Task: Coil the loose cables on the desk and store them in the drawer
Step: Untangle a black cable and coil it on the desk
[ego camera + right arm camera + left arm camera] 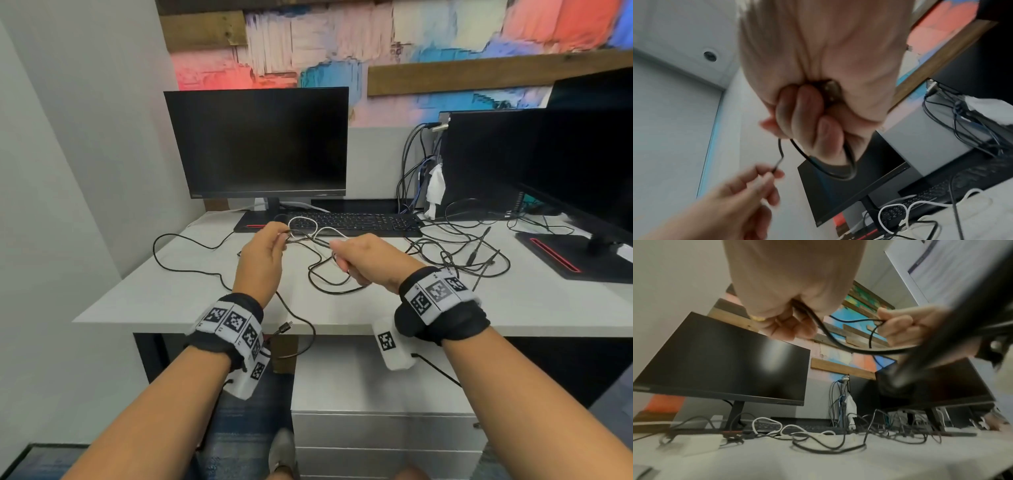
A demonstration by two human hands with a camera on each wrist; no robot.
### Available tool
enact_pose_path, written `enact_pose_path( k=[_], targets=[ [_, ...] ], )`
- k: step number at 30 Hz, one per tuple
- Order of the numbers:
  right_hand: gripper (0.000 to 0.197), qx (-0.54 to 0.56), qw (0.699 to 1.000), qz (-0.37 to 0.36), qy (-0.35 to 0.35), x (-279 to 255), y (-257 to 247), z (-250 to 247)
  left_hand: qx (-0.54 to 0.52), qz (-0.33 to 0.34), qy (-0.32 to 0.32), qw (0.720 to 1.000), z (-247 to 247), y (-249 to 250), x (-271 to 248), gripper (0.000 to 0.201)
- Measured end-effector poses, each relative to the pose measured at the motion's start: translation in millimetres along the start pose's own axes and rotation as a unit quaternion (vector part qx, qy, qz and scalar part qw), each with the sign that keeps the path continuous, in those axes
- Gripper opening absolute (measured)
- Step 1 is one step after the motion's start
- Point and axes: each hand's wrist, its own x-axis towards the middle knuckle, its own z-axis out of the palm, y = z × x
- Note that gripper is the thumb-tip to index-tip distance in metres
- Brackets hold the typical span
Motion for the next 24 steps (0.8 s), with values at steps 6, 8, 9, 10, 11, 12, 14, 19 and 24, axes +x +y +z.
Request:
enact_pose_path(
  k=[6,8,9,10,11,12,14,19,24],
  targets=[
    [0.042,0.300,0.950,-0.004,0.087,4.2,-12.4,-12.2,0.067,-0.047,-0.161,0.984,12.3,-12.5,-16.4,0.025],
    [0.041,0.372,0.923,-0.024,0.099,5.4,-14.5,-15.1,0.094,-0.036,-0.210,0.972,17.9,-15.3,-20.7,0.027],
    [0.040,0.398,0.911,-0.035,0.098,7.1,-14.4,-14.9,0.107,-0.024,-0.234,0.966,20.3,-15.8,-22.4,0.029],
    [0.039,0.415,0.904,-0.047,0.095,8.9,-13.0,-14.5,0.118,-0.011,-0.258,0.959,22.3,-15.9,-23.7,0.030],
    [0.037,0.422,0.899,-0.062,0.097,10.3,-11.5,-13.8,0.131,0.005,-0.282,0.950,23.7,-15.2,-25.0,0.032],
    [0.034,0.426,0.895,-0.078,0.106,11.9,-9.6,-14.1,0.146,0.019,-0.307,0.940,24.8,-14.3,-26.4,0.033],
    [0.027,0.433,0.885,-0.100,0.136,14.5,-6.2,-17.9,0.153,0.026,-0.349,0.924,27.0,-13.2,-29.4,0.033],
    [0.019,0.294,0.933,-0.102,0.183,19.2,-1.5,-20.7,0.087,0.015,-0.360,0.929,27.3,-8.0,-31.8,0.025],
    [0.027,0.009,0.971,-0.061,0.232,18.7,2.4,-13.0,0.053,0.039,-0.313,0.947,21.9,0.3,-19.4,0.026]
  ],
)
